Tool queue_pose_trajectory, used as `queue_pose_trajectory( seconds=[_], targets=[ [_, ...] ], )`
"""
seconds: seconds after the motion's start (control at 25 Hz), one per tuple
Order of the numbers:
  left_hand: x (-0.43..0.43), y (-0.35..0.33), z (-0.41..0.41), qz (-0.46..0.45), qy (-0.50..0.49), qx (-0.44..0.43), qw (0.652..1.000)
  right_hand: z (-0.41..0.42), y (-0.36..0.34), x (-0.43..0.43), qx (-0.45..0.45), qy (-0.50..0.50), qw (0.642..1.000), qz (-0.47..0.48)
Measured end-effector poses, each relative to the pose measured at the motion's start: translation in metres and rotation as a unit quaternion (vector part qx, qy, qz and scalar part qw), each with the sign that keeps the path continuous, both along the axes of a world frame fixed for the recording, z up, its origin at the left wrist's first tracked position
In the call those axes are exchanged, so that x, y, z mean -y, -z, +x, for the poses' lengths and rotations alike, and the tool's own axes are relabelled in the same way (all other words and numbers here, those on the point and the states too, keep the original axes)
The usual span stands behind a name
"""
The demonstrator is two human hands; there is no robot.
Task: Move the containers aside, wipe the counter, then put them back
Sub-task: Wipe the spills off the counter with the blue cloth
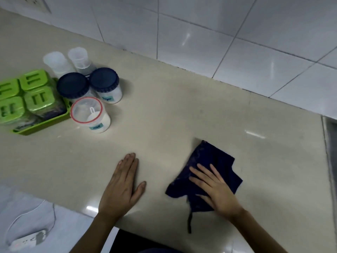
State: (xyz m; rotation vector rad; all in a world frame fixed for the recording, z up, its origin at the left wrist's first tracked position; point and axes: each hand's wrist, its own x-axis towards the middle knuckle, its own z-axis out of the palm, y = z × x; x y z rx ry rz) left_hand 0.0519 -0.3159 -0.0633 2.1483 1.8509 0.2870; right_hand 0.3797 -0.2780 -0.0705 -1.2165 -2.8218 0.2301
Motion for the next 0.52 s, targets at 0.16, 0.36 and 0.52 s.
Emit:
queue_pose_trajectory(
  seconds=[0.16, 0.36, 0.52],
  targets=[
    [0.001, -0.001, 0.001, -0.007, 0.011, 0.001, 1.000, 0.057, -0.006, 0.013, 0.015, 0.105, 0.994, -0.033],
    [-0.002, -0.001, 0.001, -0.013, 0.015, -0.009, 1.000, -0.059, 0.000, -0.021, 0.032, 0.250, 0.968, -0.001],
    [-0.001, -0.001, 0.000, -0.016, 0.013, -0.009, 1.000, -0.070, -0.001, -0.047, 0.065, 0.062, 0.996, -0.011]
  ],
)
